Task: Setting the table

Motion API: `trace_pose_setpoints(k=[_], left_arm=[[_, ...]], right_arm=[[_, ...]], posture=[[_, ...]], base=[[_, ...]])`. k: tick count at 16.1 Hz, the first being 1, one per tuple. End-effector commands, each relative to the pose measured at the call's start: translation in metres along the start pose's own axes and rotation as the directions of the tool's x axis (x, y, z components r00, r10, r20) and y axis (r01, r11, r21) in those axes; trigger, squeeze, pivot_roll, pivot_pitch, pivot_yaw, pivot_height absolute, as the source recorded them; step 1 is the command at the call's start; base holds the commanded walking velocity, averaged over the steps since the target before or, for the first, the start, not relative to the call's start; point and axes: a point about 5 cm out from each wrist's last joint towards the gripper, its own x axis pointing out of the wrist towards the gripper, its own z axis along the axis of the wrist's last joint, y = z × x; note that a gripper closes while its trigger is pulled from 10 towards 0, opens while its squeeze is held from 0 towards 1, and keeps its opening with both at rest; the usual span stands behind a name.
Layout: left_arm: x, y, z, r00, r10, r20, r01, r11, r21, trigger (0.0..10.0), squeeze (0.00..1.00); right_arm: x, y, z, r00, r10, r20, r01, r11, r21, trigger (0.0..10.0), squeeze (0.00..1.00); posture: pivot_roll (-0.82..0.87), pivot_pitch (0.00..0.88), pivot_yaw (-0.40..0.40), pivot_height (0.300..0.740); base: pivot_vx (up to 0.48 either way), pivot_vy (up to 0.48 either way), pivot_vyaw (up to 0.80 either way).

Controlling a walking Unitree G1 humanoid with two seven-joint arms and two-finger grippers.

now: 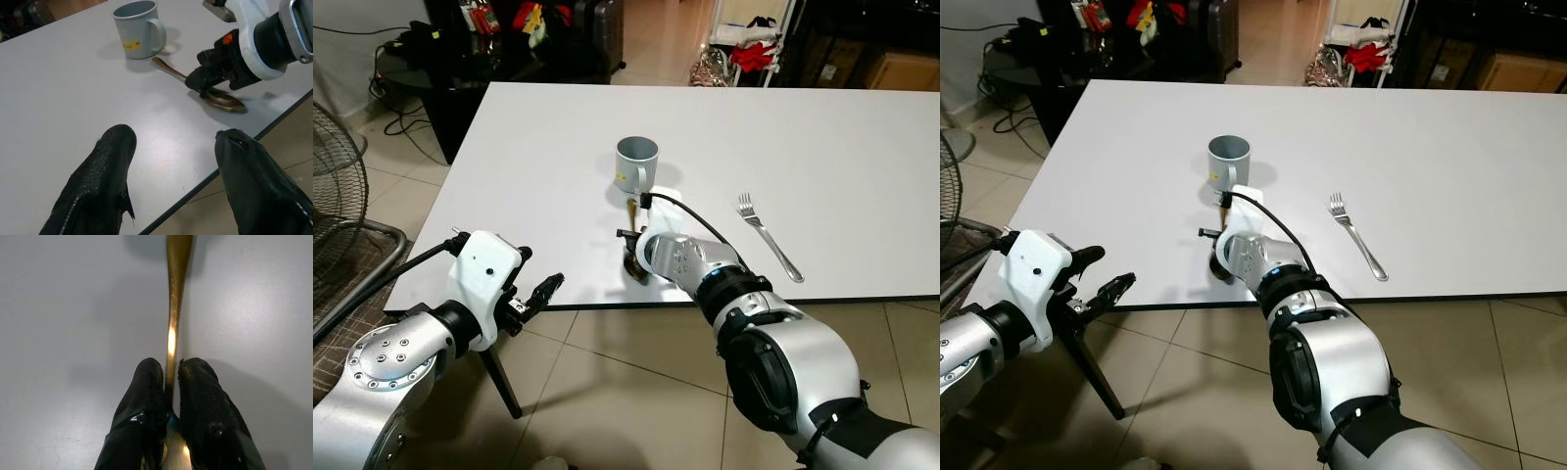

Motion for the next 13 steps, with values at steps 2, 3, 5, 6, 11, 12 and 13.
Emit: trace_pose_setpoints(k=[2, 3, 5, 6, 11, 12, 13], left_arm=[[-0.0031, 0.0011, 0.0010, 1.000, 0.005, -0.006, -0.005, 1.000, 0.006, 10.0, 0.00], [-0.0032, 0.0013, 0.0010, 1.000, 0.006, -0.007, -0.006, 1.000, 0.006, 10.0, 0.00], [-0.0032, 0.0013, 0.0010, 1.000, 0.006, -0.007, -0.006, 1.000, 0.006, 10.0, 0.00], [-0.0032, 0.0013, 0.0010, 1.000, 0.006, -0.007, -0.006, 1.000, 0.006, 10.0, 0.00], [-0.0032, 0.0013, 0.0010, 1.000, 0.006, -0.007, -0.006, 1.000, 0.006, 10.0, 0.00], [-0.0032, 0.0013, 0.0010, 1.000, 0.006, -0.007, -0.006, 1.000, 0.006, 10.0, 0.00], [-0.0032, 0.0013, 0.0010, 1.000, 0.006, -0.007, -0.006, 1.000, 0.006, 10.0, 0.00]], right_arm=[[-0.0003, 0.0200, -0.0018, 0.998, 0.061, -0.010, -0.061, 0.998, 0.004, 10.0, 1.00], [-0.0004, 0.0210, -0.0017, 0.998, 0.067, -0.011, -0.067, 0.998, 0.010, 10.0, 1.00], [-0.0004, 0.0210, -0.0017, 0.998, 0.067, -0.011, -0.067, 0.998, 0.010, 10.0, 1.00], [-0.0004, 0.0210, -0.0017, 0.998, 0.067, -0.011, -0.067, 0.998, 0.010, 10.0, 1.00], [-0.0004, 0.0210, -0.0017, 0.998, 0.067, -0.011, -0.067, 0.998, 0.010, 10.0, 1.00], [-0.0004, 0.0210, -0.0017, 0.998, 0.067, -0.011, -0.067, 0.998, 0.010, 10.0, 1.00], [-0.0004, 0.0210, -0.0017, 0.998, 0.067, -0.011, -0.067, 0.998, 0.010, 10.0, 1.00]], posture=[[0.08, 0.062, -0.043, 0.740], [0.08, 0.061, -0.043, 0.740], [0.08, 0.061, -0.043, 0.740], [0.08, 0.061, -0.043, 0.740], [0.08, 0.061, -0.043, 0.740], [0.08, 0.061, -0.043, 0.740], [0.08, 0.061, -0.043, 0.740]], base=[[0.000, 0.000, 0.00], [0.000, 0.000, 0.00], [0.000, 0.000, 0.00], [0.000, 0.000, 0.00], [0.000, 0.000, 0.00], [0.000, 0.000, 0.00], [0.000, 0.000, 0.00]])
